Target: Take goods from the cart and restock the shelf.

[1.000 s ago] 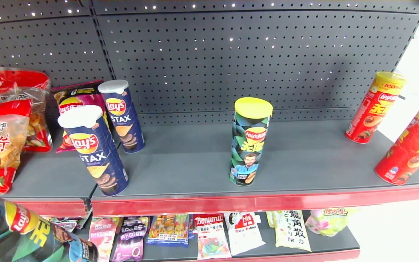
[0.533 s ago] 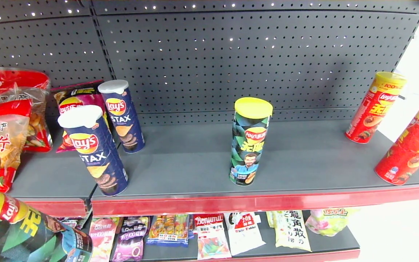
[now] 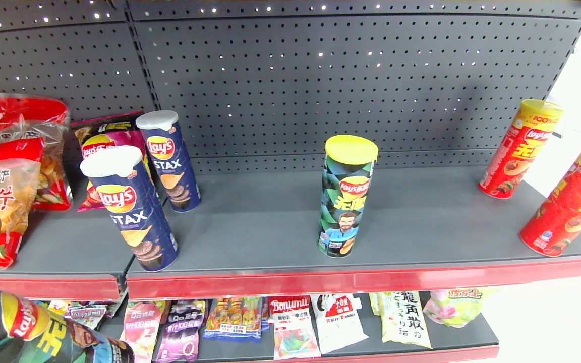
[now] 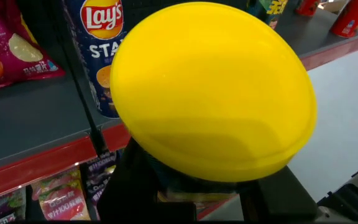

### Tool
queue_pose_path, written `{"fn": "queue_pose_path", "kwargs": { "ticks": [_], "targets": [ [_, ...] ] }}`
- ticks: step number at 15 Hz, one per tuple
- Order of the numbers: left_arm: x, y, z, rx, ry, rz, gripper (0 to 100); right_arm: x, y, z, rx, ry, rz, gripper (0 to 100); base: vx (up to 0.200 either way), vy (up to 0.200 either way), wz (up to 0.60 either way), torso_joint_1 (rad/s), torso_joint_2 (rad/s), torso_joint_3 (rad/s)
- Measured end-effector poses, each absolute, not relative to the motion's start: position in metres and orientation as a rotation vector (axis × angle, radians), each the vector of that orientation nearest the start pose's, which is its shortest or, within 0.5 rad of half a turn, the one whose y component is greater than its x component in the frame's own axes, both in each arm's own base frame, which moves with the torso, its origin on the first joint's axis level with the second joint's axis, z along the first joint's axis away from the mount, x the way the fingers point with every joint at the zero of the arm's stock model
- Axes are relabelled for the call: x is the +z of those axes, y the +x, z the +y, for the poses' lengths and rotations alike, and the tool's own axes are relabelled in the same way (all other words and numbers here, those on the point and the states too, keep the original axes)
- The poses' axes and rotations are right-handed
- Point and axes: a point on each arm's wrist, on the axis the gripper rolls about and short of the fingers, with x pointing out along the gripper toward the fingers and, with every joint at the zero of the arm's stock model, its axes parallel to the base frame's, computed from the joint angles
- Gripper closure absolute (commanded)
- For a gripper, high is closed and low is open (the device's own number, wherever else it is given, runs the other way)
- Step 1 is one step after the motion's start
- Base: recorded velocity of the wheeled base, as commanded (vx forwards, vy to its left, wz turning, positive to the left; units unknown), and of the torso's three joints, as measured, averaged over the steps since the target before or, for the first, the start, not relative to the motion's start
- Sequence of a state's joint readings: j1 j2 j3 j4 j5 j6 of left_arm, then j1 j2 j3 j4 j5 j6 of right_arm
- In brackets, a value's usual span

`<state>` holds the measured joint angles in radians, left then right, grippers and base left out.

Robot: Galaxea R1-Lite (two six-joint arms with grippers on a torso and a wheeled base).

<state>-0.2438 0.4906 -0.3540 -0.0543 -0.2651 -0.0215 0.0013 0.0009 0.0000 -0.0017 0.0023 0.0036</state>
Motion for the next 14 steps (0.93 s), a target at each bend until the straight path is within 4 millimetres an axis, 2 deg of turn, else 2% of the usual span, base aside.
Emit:
{"fn": "queue_pose_path", "kwargs": {
  "ticks": [1,10,14],
  "targets": [
    [0.1834,0.0177,-0.0105,-0.510,-0.019,0.088,100,0.0757,-0.0227,0.0000,0.004,0.002,-0.001,0,0.000,0.000,0.00,0.000,0.00,0.000],
    [0.1849,0.0103,-0.0086,-0.507,-0.016,0.044,100,0.0756,-0.0228,0.0000,0.002,0.005,-0.001,0,0.000,0.000,-0.60,0.006,0.00,0.003],
    [0.1880,0.0094,-0.0084,-0.505,-0.016,0.031,100,0.0756,-0.0228,0.0001,0.005,0.005,-0.001,0,0.000,0.000,0.00,0.000,0.00,0.000]
  ]
}}
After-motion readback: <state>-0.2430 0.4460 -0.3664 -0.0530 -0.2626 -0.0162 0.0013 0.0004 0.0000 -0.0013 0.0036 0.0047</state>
